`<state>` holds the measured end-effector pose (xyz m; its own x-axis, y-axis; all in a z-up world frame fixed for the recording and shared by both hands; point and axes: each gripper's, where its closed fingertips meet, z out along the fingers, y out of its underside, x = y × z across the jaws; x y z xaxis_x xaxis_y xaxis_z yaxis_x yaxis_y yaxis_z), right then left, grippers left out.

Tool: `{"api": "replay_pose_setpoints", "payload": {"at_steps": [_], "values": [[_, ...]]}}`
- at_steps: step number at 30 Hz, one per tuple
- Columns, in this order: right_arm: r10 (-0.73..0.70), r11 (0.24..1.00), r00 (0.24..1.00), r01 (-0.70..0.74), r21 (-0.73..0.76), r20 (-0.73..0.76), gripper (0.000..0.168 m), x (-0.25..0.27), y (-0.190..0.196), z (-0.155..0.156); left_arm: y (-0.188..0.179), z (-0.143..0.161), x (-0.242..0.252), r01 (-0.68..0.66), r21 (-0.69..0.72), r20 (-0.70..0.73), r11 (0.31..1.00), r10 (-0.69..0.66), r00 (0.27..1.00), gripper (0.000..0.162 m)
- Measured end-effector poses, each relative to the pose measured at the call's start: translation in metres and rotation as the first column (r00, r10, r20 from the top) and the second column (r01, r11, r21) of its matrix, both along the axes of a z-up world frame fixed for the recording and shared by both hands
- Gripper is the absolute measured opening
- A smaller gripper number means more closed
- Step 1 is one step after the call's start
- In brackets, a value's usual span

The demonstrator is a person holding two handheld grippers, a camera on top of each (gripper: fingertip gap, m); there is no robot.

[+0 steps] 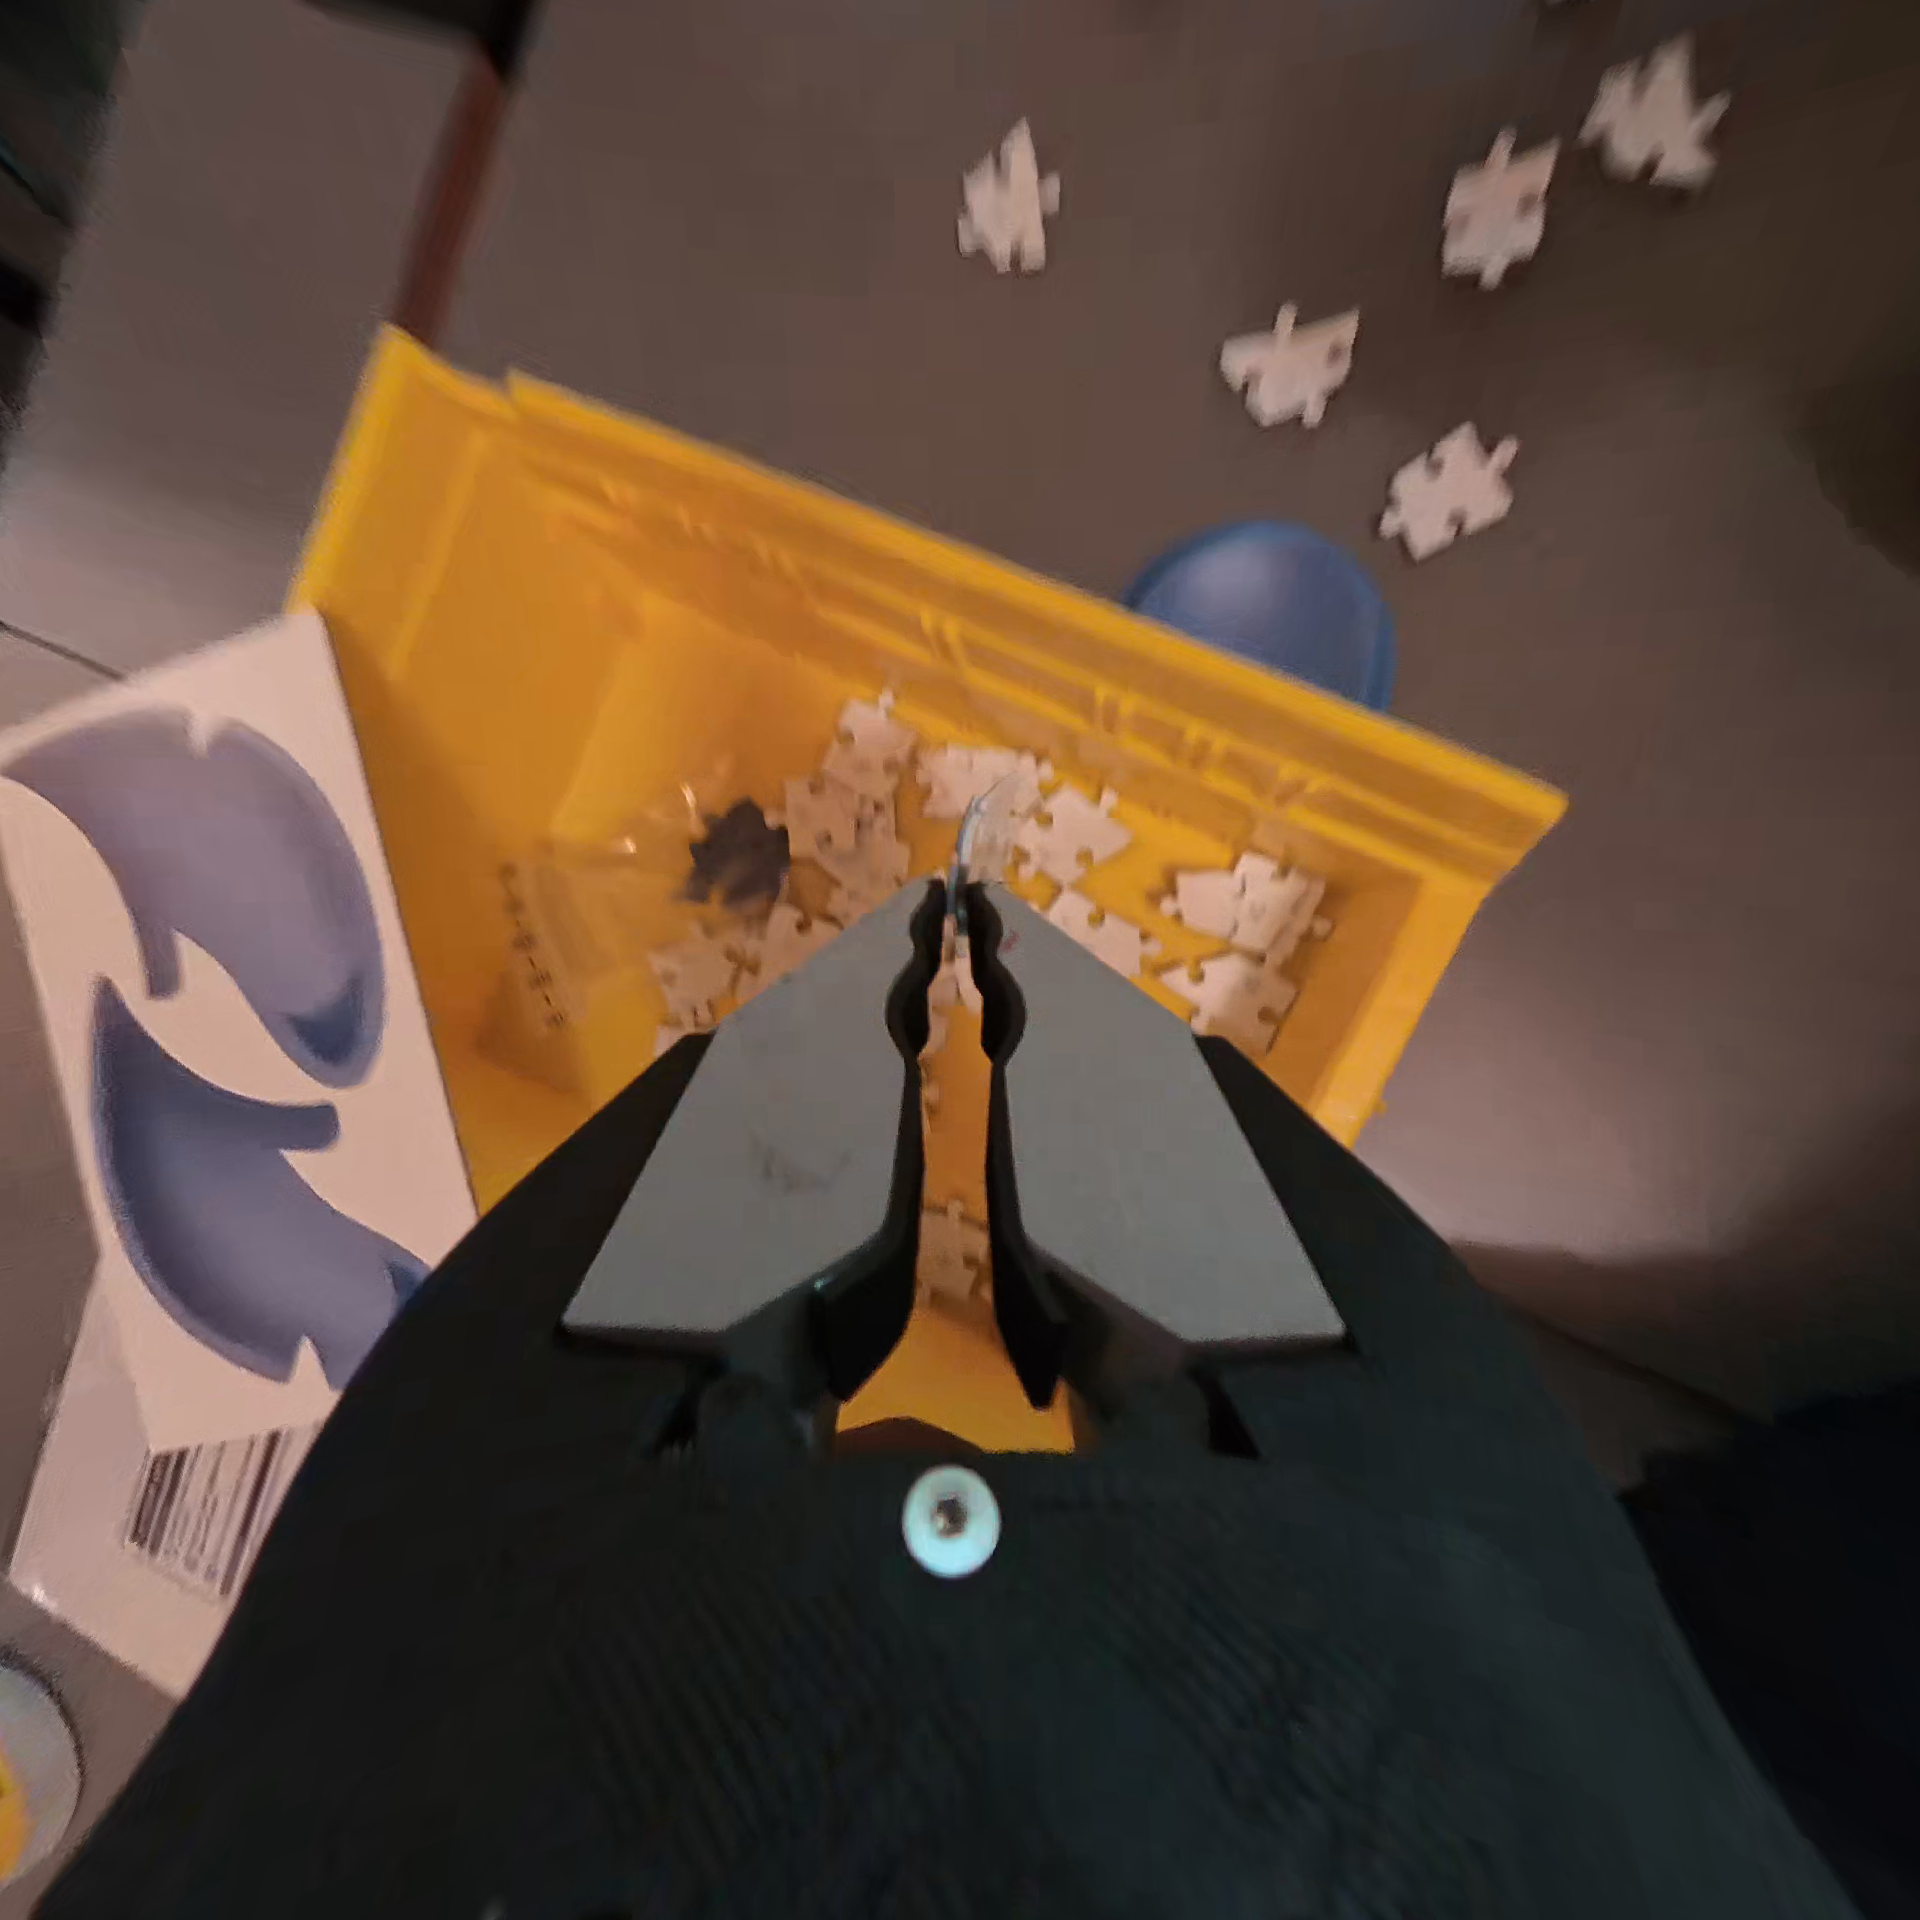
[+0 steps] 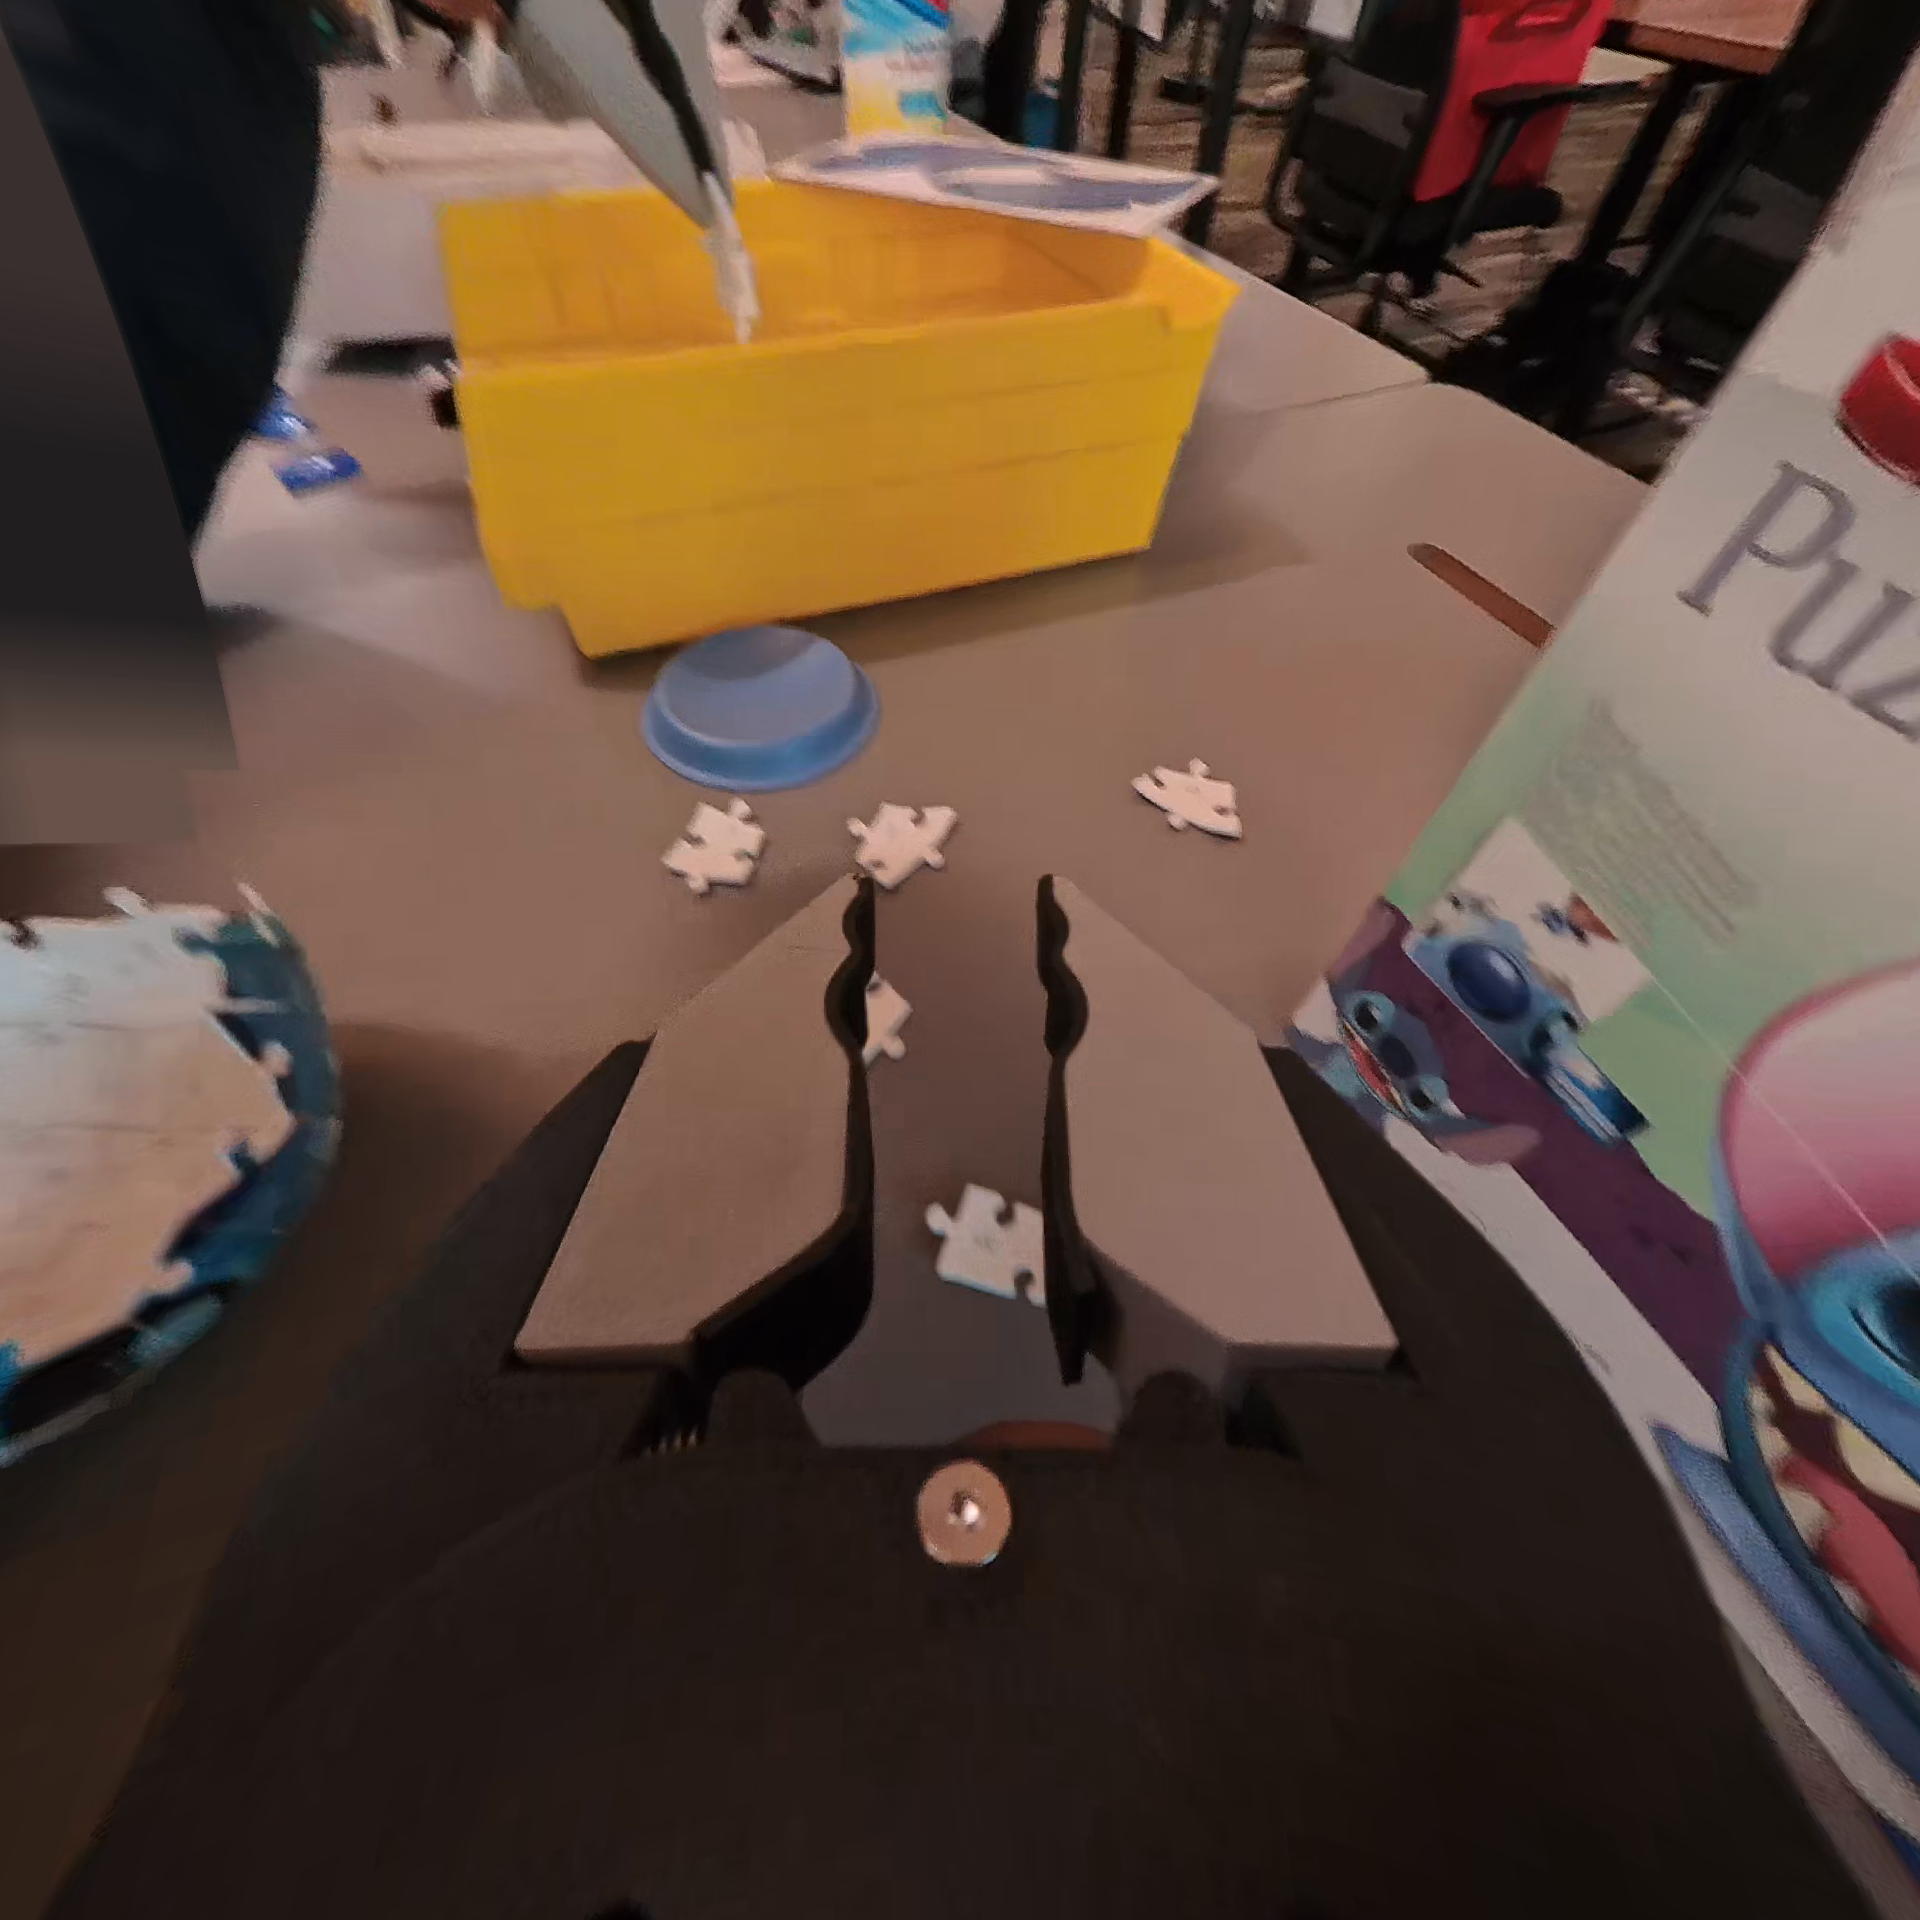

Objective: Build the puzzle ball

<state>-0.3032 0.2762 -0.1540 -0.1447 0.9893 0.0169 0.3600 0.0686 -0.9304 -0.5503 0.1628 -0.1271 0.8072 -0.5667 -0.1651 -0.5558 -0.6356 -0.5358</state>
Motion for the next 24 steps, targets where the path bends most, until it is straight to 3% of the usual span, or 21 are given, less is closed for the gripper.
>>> {"api": "replay_pose_setpoints", "payload": {"at_steps": [5,11,14,18,21,24], "values": [[0.074,0.997,0.997,-0.074,0.023,-0.004,0.030,-0.047,-0.020,0.045,0.025,0.053,0.038,-0.006,0.209,0.213,0.978,-0.040,0.976,0.002],[0.203,0.979,0.978,-0.204,-0.014,-0.054,0.032,-0.110,-0.056,0.085,0.034,0.059,0.096,-0.072,0.109,0.514,0.991,0.005,0.858,0.002],[0.258,0.964,0.966,-0.259,-0.056,-0.033,0.028,-0.121,-0.071,0.082,0.031,0.047,0.116,-0.067,0.042,0.517,0.997,0.036,0.855,0.002],[0.327,0.941,0.945,-0.323,-0.101,0.028,0.005,-0.120,-0.085,0.065,0.028,0.040,0.126,-0.080,0.007,0.517,0.997,0.066,0.854,0.002],[0.359,0.925,0.932,-0.348,-0.149,0.050,0.014,-0.137,-0.091,0.061,0.023,0.040,0.118,-0.115,-0.006,0.524,0.993,0.101,0.846,0.002],[0.417,0.906,0.905,-0.407,-0.114,0.082,0.005,-0.162,-0.101,0.064,0.018,0.043,0.094,-0.198,0.006,0.509,0.980,0.168,0.844,0.002]]}}
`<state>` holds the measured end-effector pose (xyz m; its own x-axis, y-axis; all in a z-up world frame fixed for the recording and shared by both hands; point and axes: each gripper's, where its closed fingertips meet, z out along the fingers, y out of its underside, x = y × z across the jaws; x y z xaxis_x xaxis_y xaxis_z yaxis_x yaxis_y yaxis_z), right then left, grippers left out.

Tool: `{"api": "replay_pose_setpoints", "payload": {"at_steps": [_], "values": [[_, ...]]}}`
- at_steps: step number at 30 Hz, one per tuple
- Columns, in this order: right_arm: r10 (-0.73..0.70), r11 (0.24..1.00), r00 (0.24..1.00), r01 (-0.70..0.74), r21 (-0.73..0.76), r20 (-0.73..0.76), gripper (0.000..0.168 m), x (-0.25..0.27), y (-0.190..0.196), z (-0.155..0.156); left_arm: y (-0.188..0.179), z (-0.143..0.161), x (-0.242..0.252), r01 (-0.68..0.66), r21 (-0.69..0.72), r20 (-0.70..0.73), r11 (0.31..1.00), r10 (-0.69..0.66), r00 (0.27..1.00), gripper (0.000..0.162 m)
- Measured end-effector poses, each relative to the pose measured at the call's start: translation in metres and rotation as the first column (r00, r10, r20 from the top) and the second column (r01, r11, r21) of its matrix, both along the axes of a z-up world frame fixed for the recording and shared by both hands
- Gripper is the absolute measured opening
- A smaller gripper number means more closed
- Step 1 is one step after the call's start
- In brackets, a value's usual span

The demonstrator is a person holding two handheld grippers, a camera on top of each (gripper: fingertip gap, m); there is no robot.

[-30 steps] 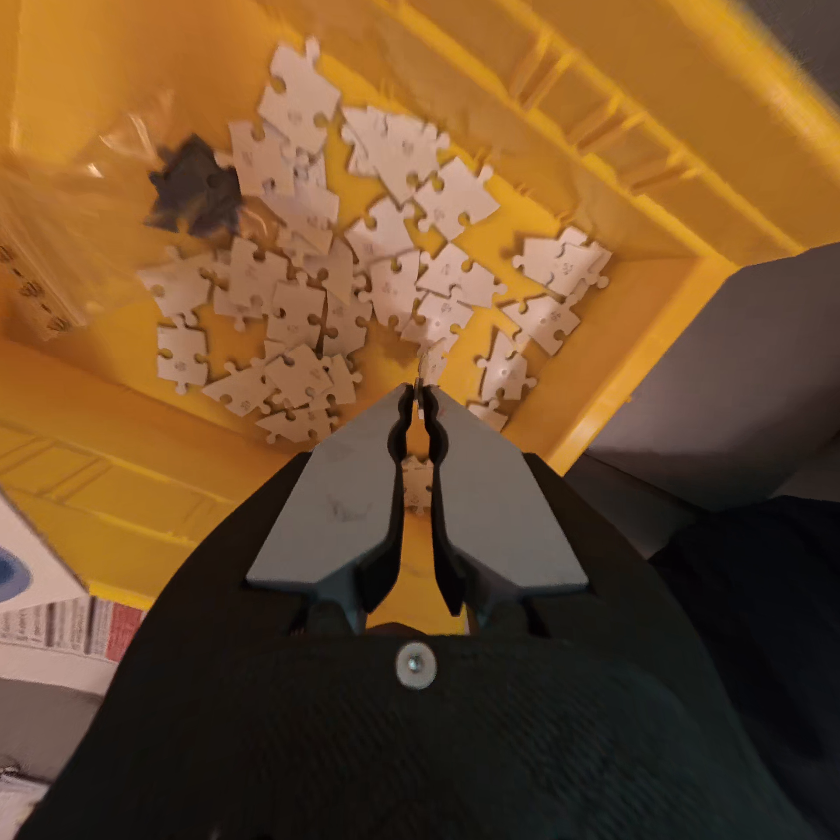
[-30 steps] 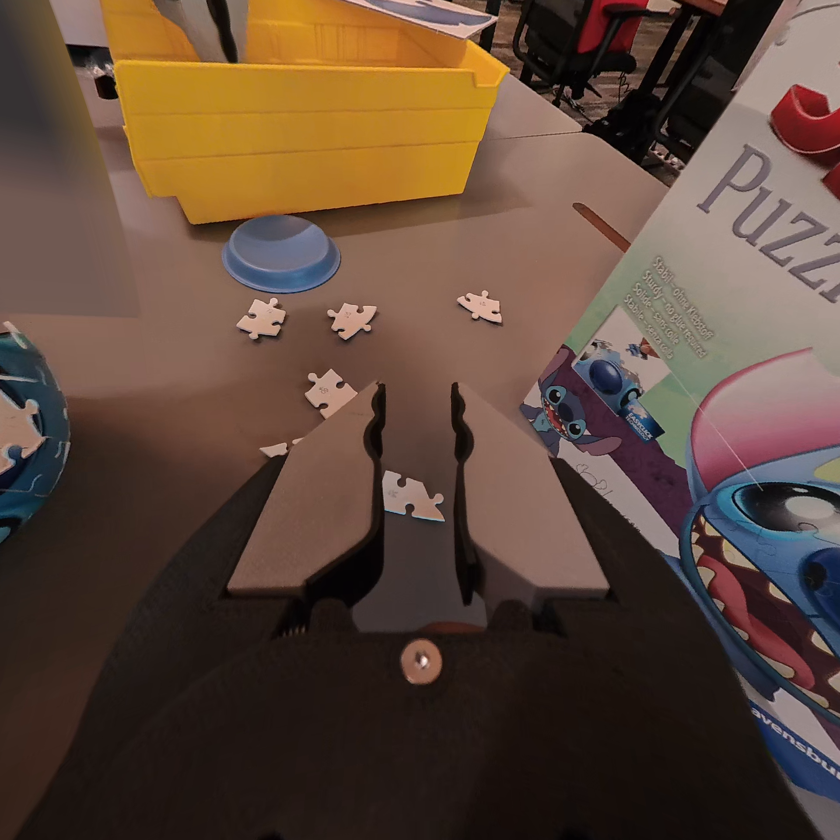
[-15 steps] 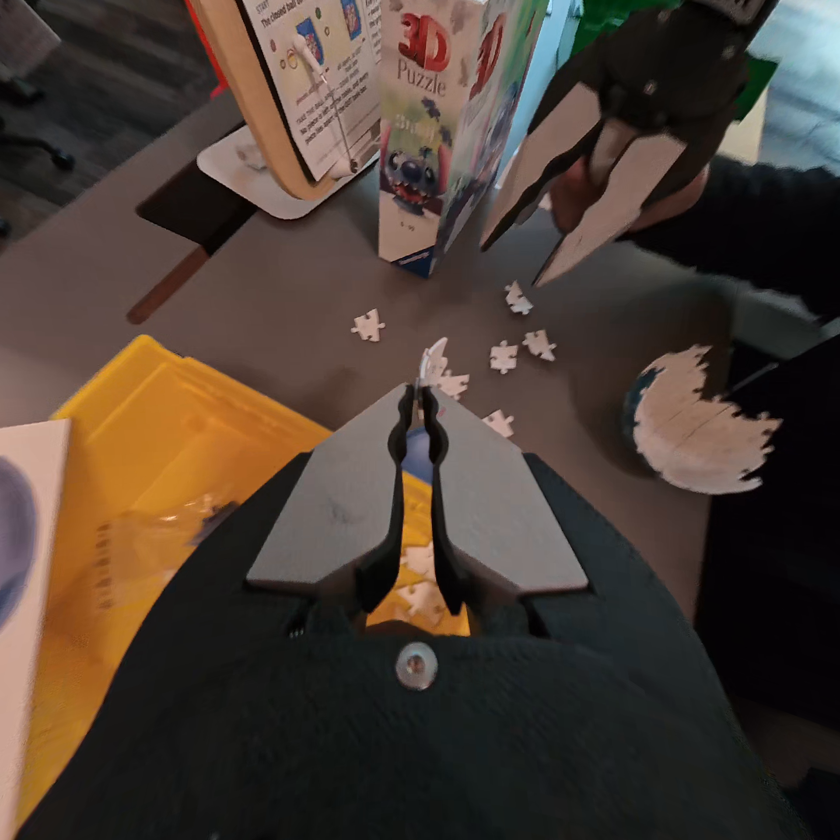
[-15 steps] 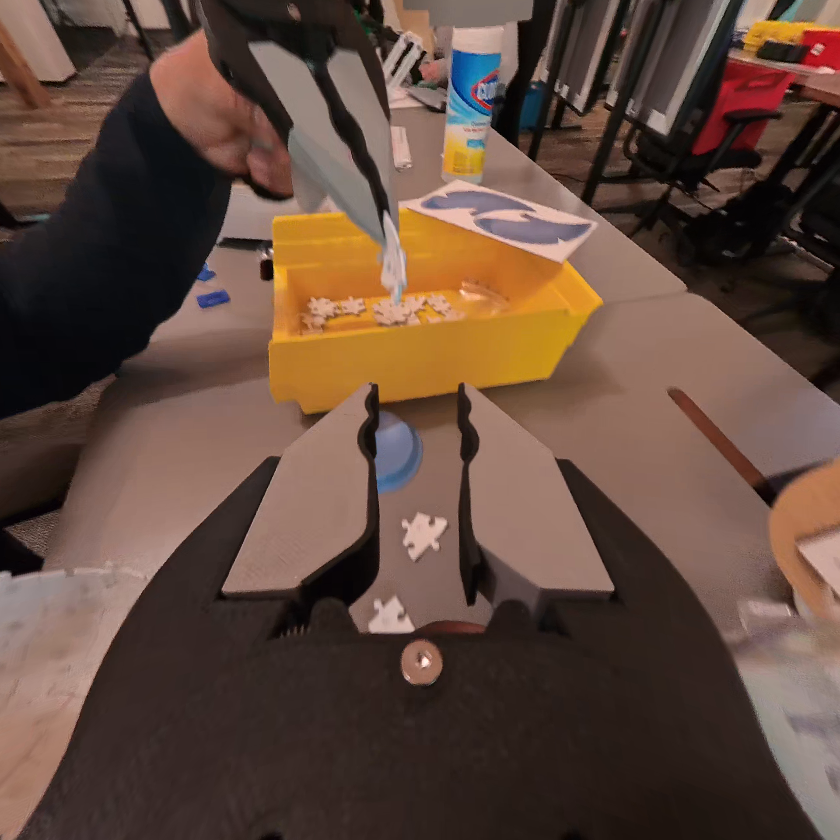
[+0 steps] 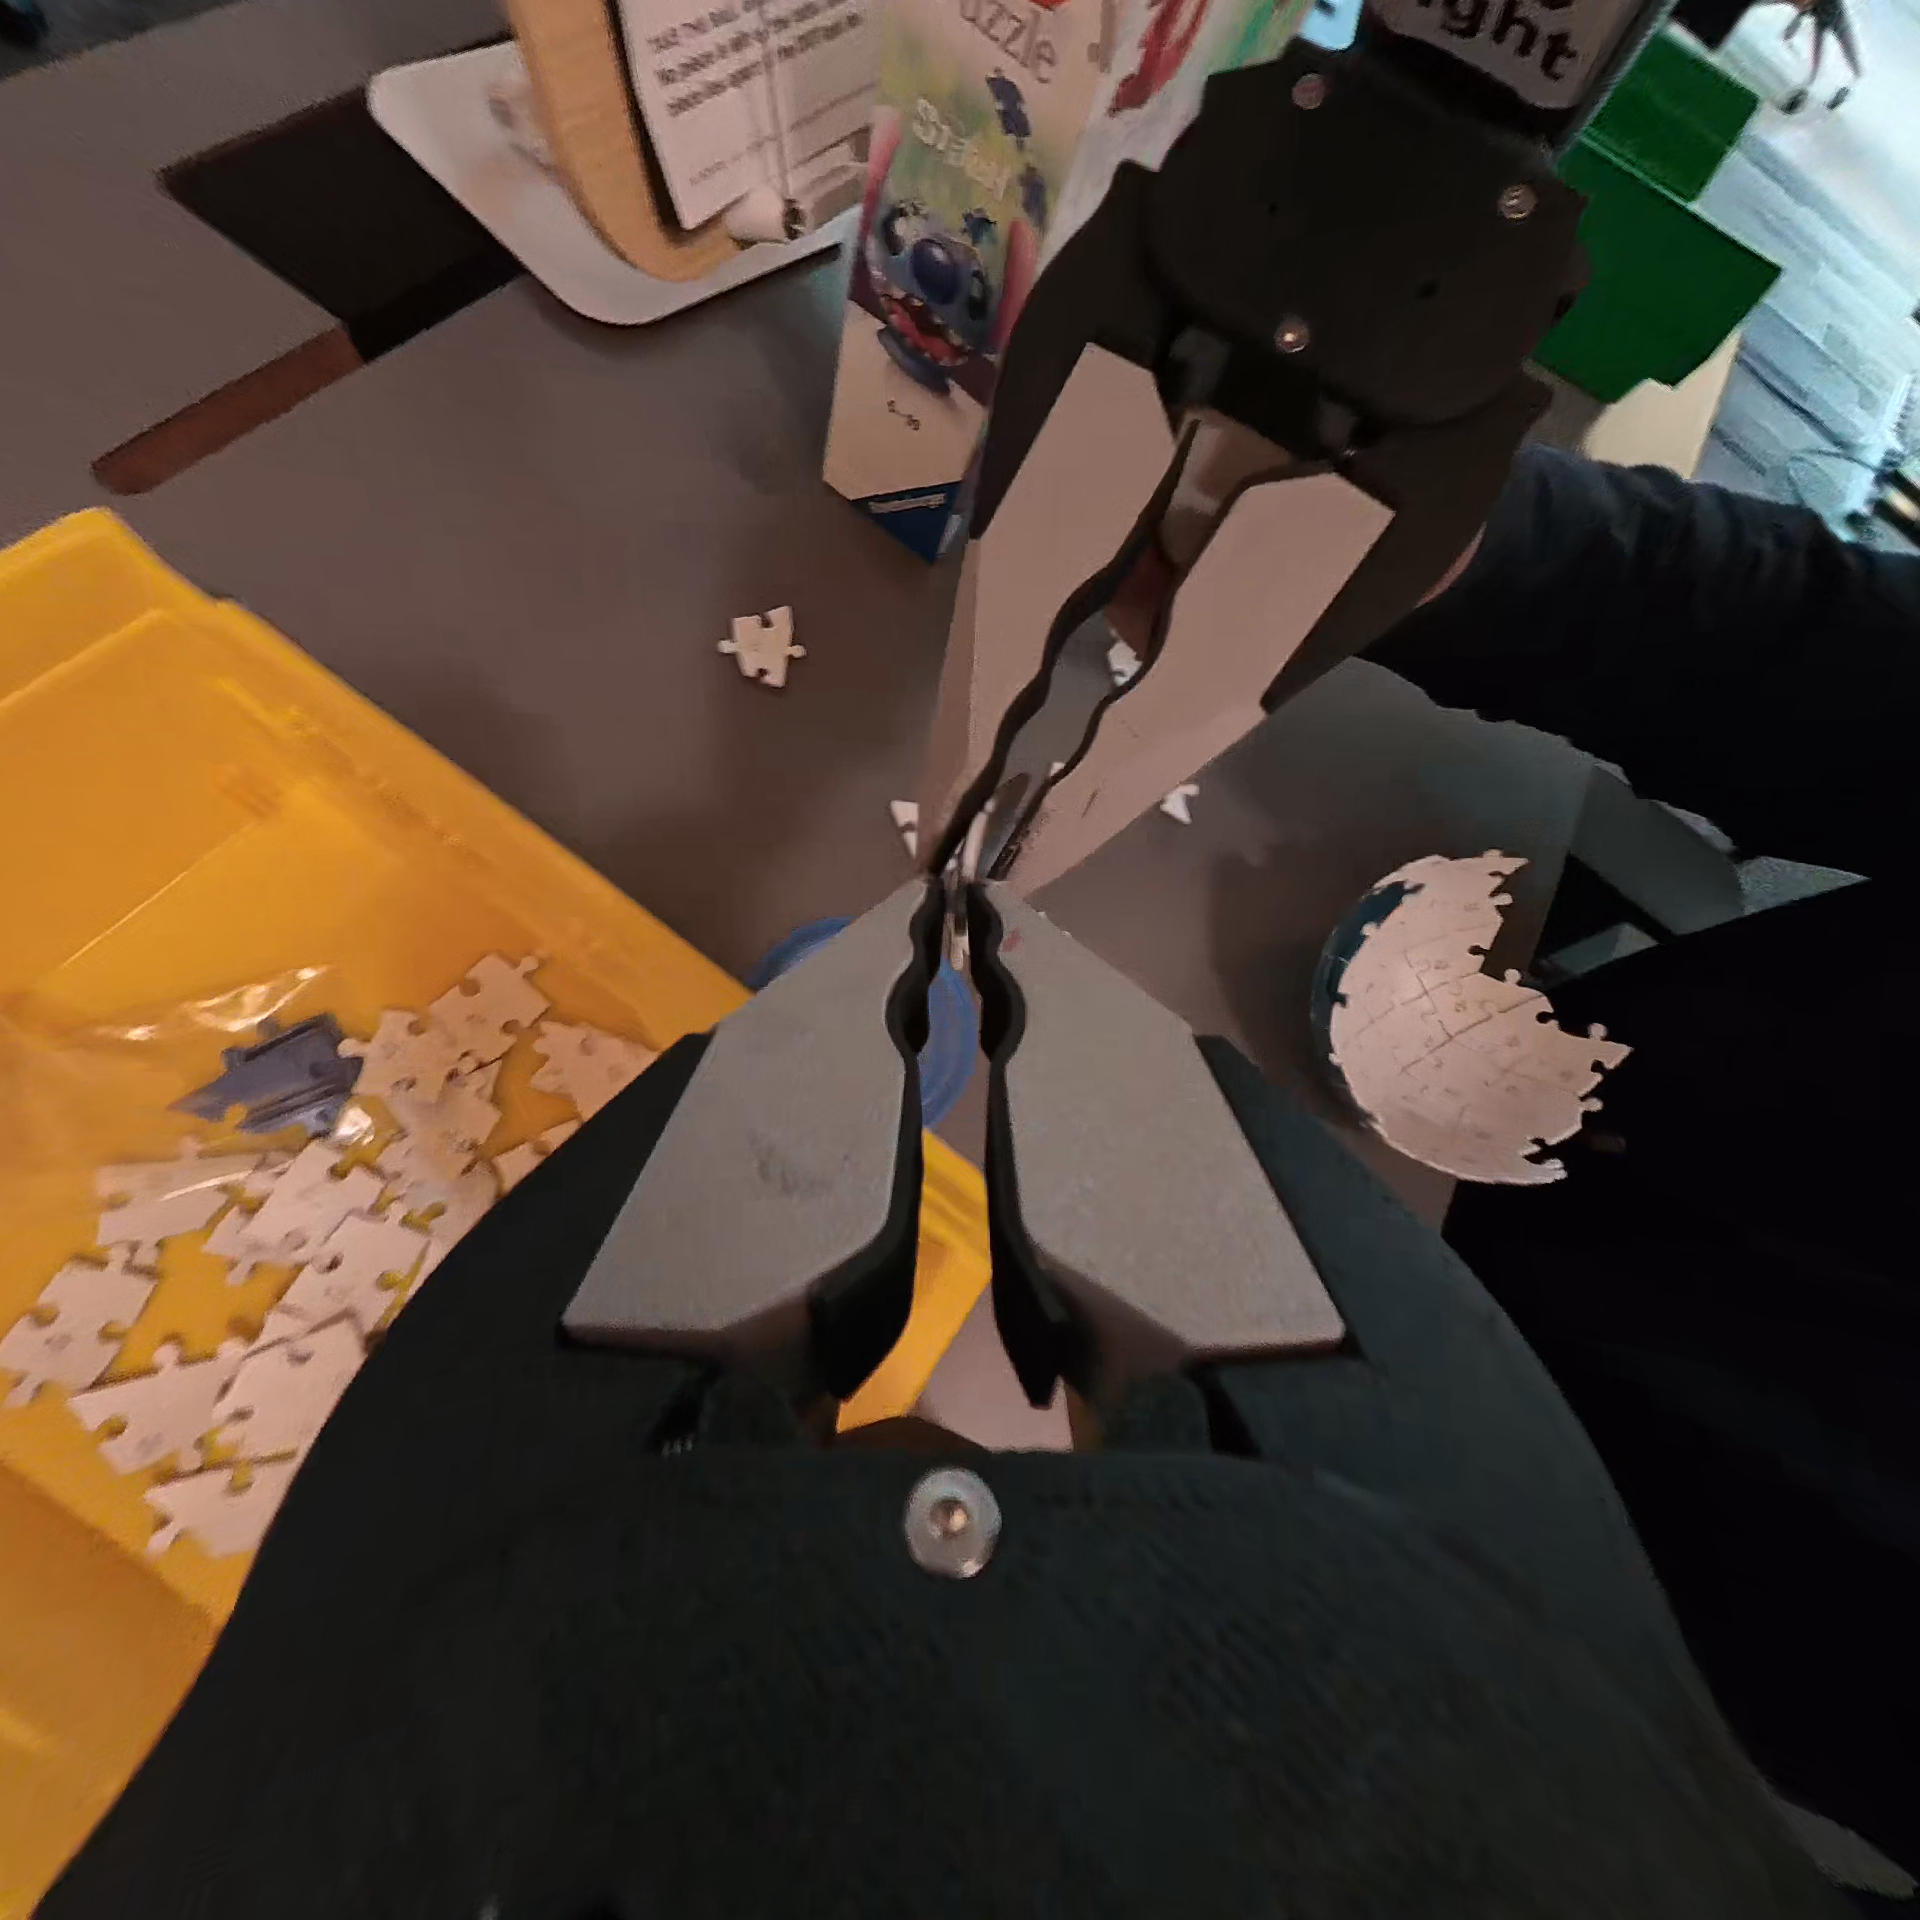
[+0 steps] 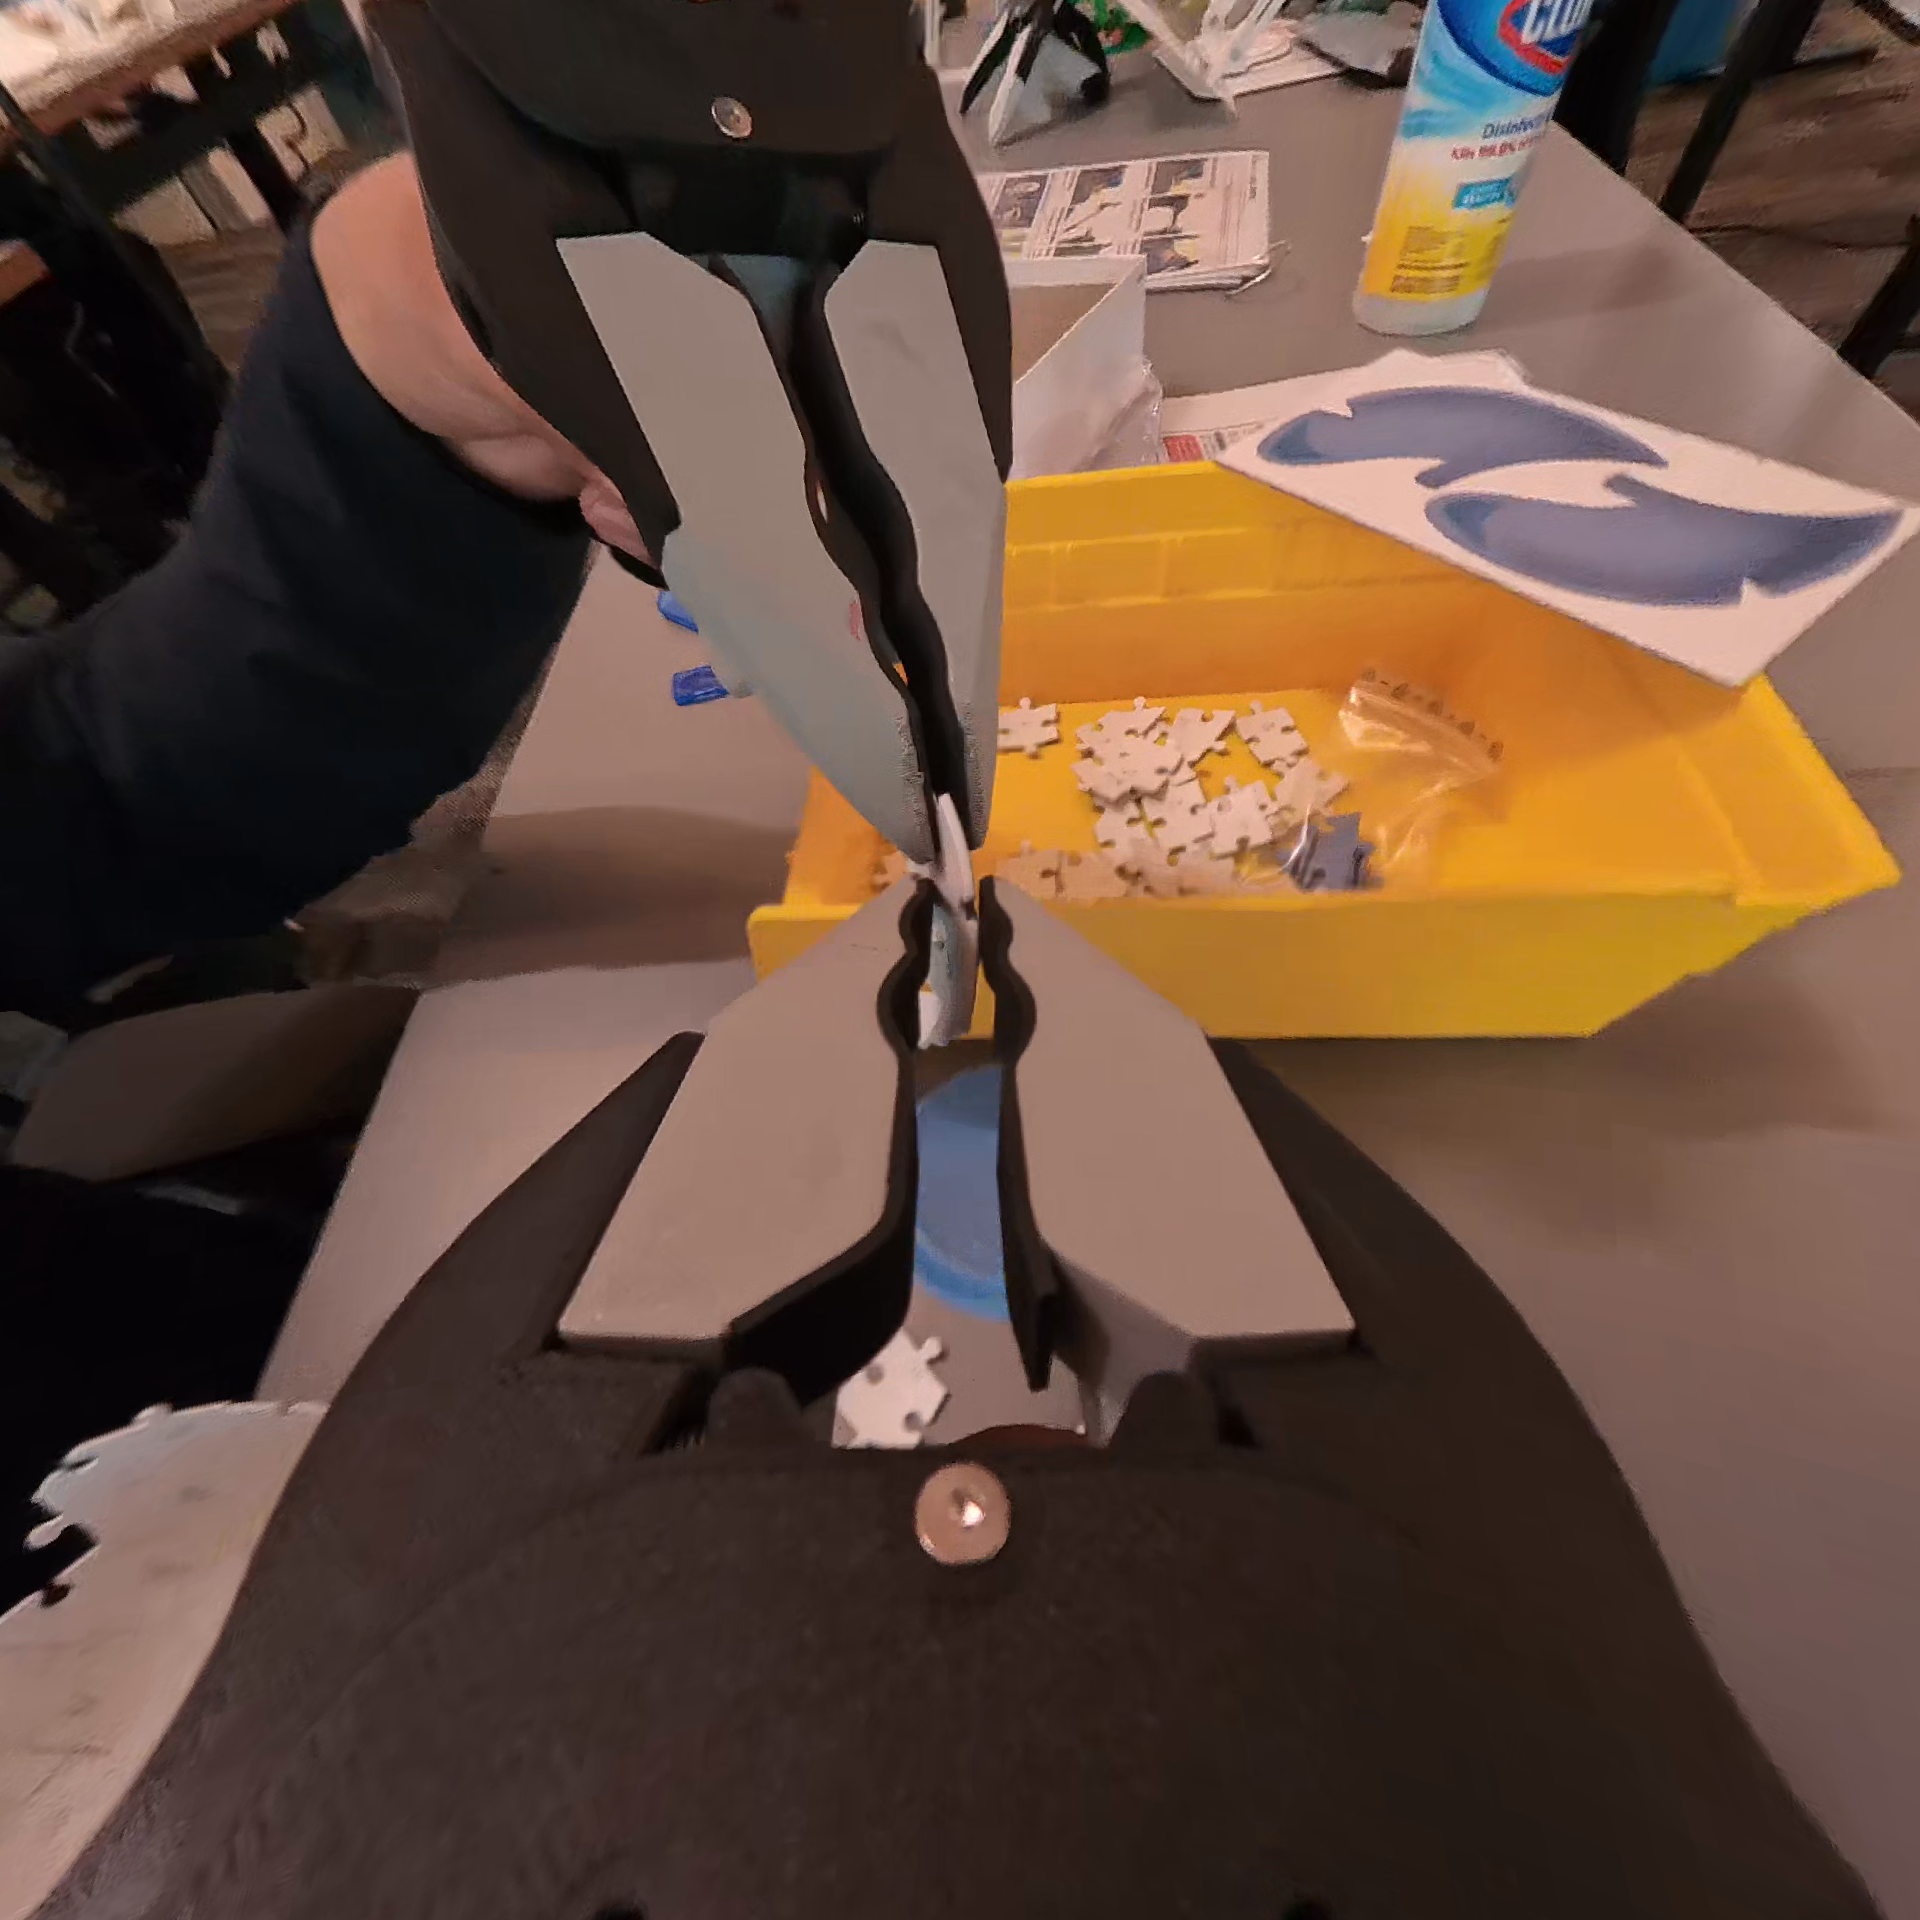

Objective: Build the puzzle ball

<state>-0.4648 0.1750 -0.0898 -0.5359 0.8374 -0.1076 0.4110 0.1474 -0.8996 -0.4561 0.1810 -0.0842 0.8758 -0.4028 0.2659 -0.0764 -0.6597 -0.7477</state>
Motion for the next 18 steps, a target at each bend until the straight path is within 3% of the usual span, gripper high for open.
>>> {"api": "replay_pose_setpoints", "payload": {"at_steps": [9,18], "values": [[0.088,0.995,0.987,-0.080,-0.060,0.133,0.001,-0.072,-0.029,-0.001,-0.036,-0.003,-0.080,-0.166,-0.004,0.062,0.986,0.166,0.984,0.001],[0.151,0.895,0.968,-0.047,-0.443,0.203,0.001,-0.106,-0.035,-0.002,-0.051,-0.013,-0.114,-0.211,0.044,0.273,0.976,0.192,0.943,0.011]]}}
